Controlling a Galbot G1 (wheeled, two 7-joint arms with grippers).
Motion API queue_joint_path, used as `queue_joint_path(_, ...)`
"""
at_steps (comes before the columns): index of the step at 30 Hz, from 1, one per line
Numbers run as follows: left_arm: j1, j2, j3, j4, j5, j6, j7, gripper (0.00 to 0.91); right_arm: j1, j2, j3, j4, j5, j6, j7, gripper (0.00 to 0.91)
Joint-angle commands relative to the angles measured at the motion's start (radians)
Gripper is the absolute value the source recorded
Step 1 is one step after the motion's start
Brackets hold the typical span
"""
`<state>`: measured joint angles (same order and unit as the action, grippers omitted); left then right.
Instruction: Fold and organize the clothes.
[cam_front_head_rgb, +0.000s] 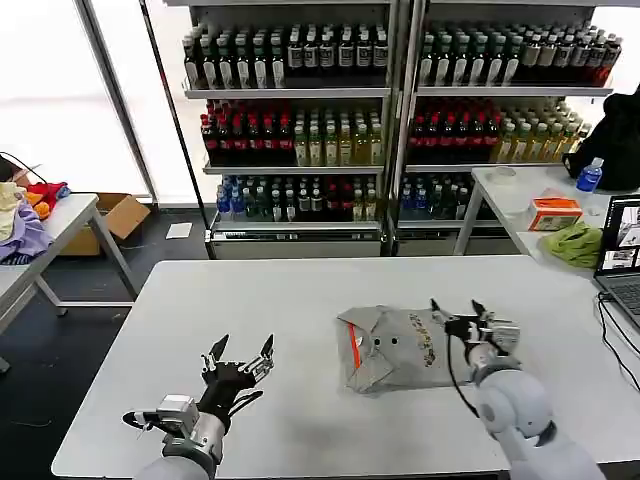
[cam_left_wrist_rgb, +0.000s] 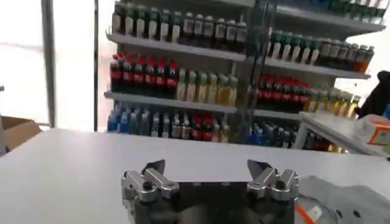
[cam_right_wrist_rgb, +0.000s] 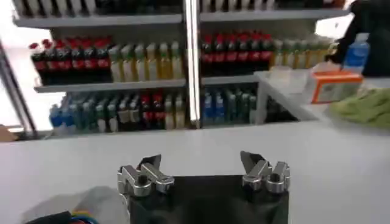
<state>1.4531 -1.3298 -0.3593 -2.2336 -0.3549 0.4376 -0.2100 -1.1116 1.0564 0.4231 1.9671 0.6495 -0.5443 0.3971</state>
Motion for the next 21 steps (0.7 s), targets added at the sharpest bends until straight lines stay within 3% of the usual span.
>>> queue_joint_path(1,0.012,-0.015,-0.016,-0.015,0.05,-0.081,0.002,0.907,-0.096,-0.099,0.249,0.097,0.005,0.023,-0.01,0.907)
queue_joint_path(21,0.013,-0.003,-0.031,-0.009,0.066,-0.072,-0.004,0.907,-0.103,-0.053,0.202,0.09,-0.02,0.016,-0.007,0.907)
